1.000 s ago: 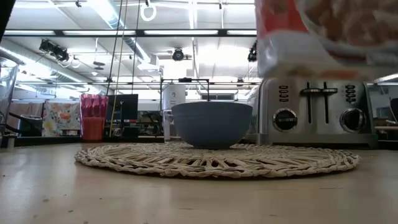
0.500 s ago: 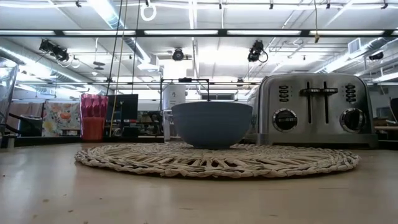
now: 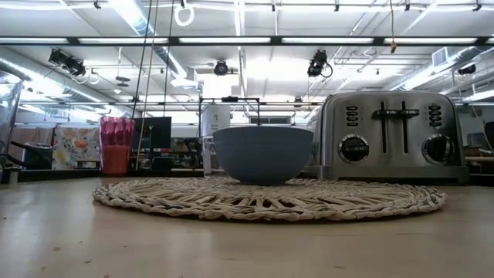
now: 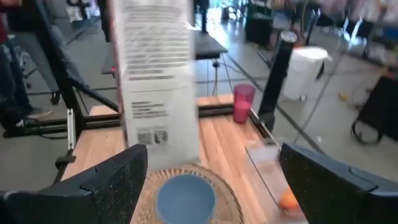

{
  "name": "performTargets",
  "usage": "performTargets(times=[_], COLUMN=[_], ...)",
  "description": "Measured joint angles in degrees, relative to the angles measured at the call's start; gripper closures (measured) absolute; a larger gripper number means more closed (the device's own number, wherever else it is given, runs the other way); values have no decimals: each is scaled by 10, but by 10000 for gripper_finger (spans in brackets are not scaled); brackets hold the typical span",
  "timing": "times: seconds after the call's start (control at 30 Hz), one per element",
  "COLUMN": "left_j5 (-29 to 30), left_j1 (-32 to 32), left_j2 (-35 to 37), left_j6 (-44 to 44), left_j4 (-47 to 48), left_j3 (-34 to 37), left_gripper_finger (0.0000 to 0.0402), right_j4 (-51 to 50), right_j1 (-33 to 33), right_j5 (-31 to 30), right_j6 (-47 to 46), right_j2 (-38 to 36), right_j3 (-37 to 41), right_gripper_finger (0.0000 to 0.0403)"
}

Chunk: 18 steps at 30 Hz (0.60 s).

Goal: Arrange a breakfast setting
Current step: Pour the cereal from the cereal box into the blue bowl

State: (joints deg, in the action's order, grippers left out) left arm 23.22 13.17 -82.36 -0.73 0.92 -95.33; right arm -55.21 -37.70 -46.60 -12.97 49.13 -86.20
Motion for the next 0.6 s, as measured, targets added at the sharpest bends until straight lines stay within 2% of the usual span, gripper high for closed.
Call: performTargets(times=[0.17, 0.43, 0.6], left_j5=[-13, -12, -32], left_j1=[3, 3, 3], left_j2=[-1, -1, -1], left_j6=[0, 5, 12], left_j4=[-5, -15, -17], left_j3=[0, 0, 0], left_gripper_finger=[255, 255, 256], right_j4=[119, 137, 138], right_j1=[19, 65, 90], right_j5=[6, 161, 185], right_j6=[82, 37, 56], right_j2=[17, 28, 55], right_j3=[31, 18, 18], right_gripper_finger=[21, 18, 18])
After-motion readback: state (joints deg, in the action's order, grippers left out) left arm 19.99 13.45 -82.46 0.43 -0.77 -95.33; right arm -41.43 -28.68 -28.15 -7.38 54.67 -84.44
